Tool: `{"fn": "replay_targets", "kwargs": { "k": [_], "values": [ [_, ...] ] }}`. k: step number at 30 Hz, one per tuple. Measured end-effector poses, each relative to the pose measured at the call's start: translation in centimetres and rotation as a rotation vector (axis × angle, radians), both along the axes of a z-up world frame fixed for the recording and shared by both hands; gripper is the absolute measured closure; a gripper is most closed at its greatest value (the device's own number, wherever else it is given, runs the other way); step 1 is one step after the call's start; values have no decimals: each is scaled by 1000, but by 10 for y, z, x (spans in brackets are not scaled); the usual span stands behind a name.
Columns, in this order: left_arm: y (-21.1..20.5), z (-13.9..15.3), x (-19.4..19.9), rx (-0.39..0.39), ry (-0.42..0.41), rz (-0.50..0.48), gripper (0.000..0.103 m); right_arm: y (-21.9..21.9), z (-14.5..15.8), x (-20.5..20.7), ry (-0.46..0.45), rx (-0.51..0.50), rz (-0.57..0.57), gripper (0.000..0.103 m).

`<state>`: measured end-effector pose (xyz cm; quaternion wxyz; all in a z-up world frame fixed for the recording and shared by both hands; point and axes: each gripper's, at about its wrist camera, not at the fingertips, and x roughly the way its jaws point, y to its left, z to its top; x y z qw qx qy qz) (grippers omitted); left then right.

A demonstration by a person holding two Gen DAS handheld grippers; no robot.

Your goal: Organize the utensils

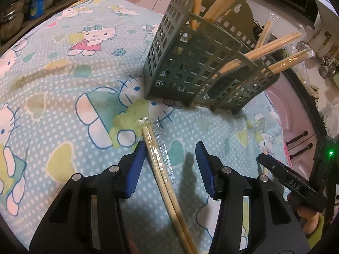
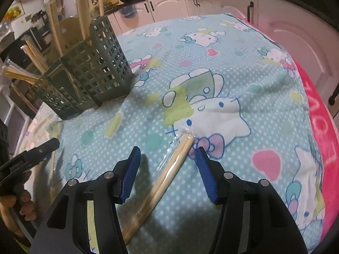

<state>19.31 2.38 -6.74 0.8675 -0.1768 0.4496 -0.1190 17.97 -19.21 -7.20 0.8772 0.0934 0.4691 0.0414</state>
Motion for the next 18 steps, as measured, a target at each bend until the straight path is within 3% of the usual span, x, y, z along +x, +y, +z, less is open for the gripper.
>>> {"fn": "replay_targets", "kwargs": {
  "k": [2, 10, 14, 18],
  "values": [
    [-1, 0, 3, 8, 0, 4, 62, 2, -1, 5, -1, -23, 0, 52],
    [-12, -1, 16, 90, -18, 21, 67, -4, -1, 19, -20, -51, -25, 80],
    [-10, -1, 22, 135, -12, 57, 89, -9, 1, 26, -22, -4, -34, 89],
    [-2, 0, 23, 109, 2, 59, 95, -13, 9, 25, -42, 63, -26, 94]
  ]
}}
